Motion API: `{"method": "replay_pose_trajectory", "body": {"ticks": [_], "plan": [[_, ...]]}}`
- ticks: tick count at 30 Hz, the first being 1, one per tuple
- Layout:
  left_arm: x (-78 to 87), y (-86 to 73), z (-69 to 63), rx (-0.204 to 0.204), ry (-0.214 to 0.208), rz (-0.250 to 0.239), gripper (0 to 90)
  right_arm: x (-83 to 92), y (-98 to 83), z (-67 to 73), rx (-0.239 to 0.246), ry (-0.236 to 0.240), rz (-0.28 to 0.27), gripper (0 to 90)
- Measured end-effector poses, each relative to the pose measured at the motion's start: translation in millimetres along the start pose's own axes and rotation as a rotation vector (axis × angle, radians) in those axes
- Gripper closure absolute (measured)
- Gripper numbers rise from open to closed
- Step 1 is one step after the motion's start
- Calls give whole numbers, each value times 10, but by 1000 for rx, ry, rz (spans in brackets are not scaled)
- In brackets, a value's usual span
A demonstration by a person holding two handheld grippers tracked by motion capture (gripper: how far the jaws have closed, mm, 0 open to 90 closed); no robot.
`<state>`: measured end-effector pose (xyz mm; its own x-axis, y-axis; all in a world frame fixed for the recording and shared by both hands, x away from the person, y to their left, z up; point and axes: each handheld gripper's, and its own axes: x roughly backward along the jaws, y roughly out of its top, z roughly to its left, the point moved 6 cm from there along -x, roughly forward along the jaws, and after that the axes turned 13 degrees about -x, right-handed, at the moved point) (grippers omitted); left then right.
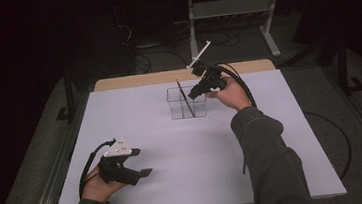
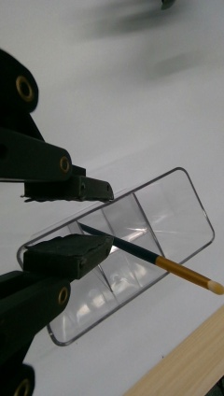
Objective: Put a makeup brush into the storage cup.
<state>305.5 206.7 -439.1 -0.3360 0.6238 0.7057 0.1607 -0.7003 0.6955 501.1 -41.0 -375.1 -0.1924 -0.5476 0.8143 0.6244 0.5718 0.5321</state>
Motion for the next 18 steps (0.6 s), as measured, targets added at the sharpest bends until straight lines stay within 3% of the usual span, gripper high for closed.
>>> {"method": "replay_pose_trajectory", "body": {"ticks": [18], "plan": [[-24, 12, 8, 6, -2, -7, 195, 130, -300, -61, -40, 32, -41, 620]]}}
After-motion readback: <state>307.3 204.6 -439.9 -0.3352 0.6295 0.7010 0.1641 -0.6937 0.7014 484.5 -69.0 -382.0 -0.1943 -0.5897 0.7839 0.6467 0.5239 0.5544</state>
